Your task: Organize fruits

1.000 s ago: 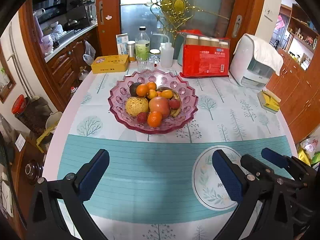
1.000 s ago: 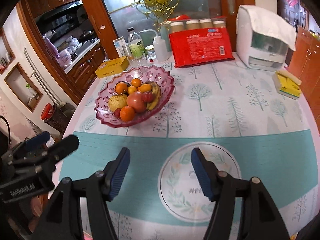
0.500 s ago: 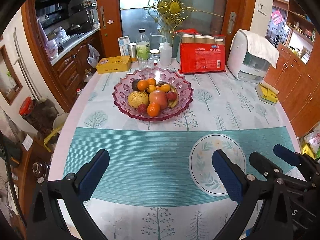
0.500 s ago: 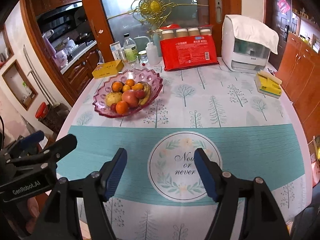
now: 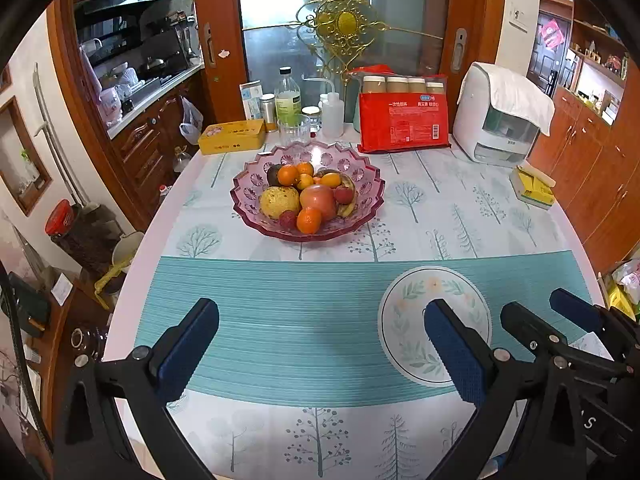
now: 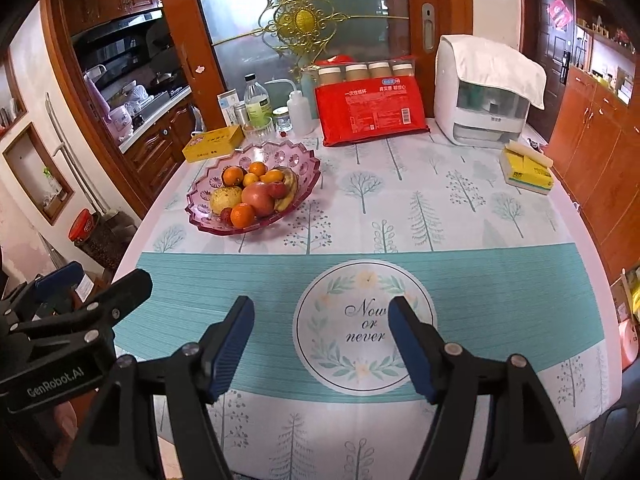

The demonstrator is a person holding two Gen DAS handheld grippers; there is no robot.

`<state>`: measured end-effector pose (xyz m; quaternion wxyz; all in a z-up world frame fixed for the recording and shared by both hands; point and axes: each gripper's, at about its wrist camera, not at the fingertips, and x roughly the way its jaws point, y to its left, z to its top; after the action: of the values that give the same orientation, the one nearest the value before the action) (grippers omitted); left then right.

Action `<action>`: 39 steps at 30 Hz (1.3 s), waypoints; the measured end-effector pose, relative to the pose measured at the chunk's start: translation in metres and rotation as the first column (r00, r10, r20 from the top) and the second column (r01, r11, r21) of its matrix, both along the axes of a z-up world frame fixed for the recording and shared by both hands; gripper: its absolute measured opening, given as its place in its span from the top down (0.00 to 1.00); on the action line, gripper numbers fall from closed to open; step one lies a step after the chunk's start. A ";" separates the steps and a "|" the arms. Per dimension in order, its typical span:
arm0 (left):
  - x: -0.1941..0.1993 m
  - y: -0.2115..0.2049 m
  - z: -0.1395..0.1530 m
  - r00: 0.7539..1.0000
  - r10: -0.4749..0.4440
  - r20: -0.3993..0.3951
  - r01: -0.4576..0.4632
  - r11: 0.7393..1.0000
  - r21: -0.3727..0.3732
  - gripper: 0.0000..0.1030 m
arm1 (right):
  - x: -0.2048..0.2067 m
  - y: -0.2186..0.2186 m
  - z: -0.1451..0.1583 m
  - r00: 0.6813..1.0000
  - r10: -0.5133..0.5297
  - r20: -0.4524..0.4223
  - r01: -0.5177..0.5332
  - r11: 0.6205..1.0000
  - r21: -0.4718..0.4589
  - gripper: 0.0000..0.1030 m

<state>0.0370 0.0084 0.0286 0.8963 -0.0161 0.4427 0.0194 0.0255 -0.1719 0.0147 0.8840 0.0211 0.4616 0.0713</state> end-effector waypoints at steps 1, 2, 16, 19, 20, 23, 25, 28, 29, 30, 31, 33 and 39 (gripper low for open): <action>-0.002 -0.001 0.000 1.000 0.000 0.001 0.000 1.000 0.004 0.01 | -0.002 -0.001 0.000 1.000 0.000 -0.003 0.000 1.000 0.004 0.32; -0.004 -0.001 -0.001 1.000 0.000 0.003 0.000 1.000 0.007 0.01 | -0.003 -0.001 0.000 1.000 0.001 -0.005 -0.001 1.000 0.006 0.32; -0.017 -0.003 -0.004 0.999 0.034 -0.016 -0.033 0.999 0.014 0.01 | -0.008 -0.002 0.000 1.000 0.014 0.002 -0.014 1.000 0.012 0.32; -0.017 -0.003 -0.004 0.999 0.033 -0.016 -0.033 0.999 0.012 0.01 | -0.008 -0.002 0.000 1.000 0.015 0.002 -0.015 1.000 0.013 0.32; -0.017 -0.003 -0.004 0.999 0.034 -0.017 -0.033 0.999 0.012 0.01 | -0.008 -0.002 0.000 1.000 0.015 0.002 -0.015 1.000 0.014 0.32; -0.019 -0.003 -0.004 0.999 0.037 -0.018 -0.036 0.999 0.013 0.01 | -0.009 -0.002 0.000 1.000 0.016 0.002 -0.016 1.000 0.014 0.32; -0.019 -0.002 -0.004 0.999 0.038 -0.018 -0.038 0.999 0.014 0.01 | -0.010 -0.002 0.000 1.000 0.018 0.000 -0.018 1.000 0.015 0.32; -0.021 -0.002 -0.005 0.999 0.040 -0.019 -0.040 0.999 0.014 0.01 | -0.011 0.001 -0.001 1.000 0.023 -0.001 -0.023 1.000 0.019 0.32; -0.021 -0.002 -0.005 0.999 0.040 -0.019 -0.040 0.999 0.014 0.01 | -0.011 0.001 -0.001 1.000 0.024 -0.002 -0.024 1.000 0.019 0.32; -0.020 -0.002 -0.005 0.999 0.040 -0.018 -0.040 0.999 0.014 0.01 | -0.012 0.002 -0.001 1.000 0.024 -0.001 -0.024 1.000 0.019 0.32; -0.021 -0.001 -0.005 0.999 0.042 -0.018 -0.041 0.999 0.014 0.01 | -0.011 0.002 -0.001 1.000 0.027 -0.002 -0.027 0.999 0.018 0.32; -0.021 -0.001 -0.005 0.999 0.042 -0.019 -0.042 0.999 0.014 0.01 | -0.012 0.002 -0.001 1.000 0.027 -0.002 -0.027 0.999 0.018 0.32; -0.022 0.002 -0.009 0.998 0.051 -0.036 -0.050 0.999 0.014 0.01 | -0.009 0.005 -0.003 0.999 0.031 -0.012 -0.030 0.999 0.021 0.32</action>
<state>0.0152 0.0100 0.0199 0.8874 -0.0210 0.4583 0.0454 0.0168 -0.1671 0.0122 0.8797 0.0236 0.4664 0.0893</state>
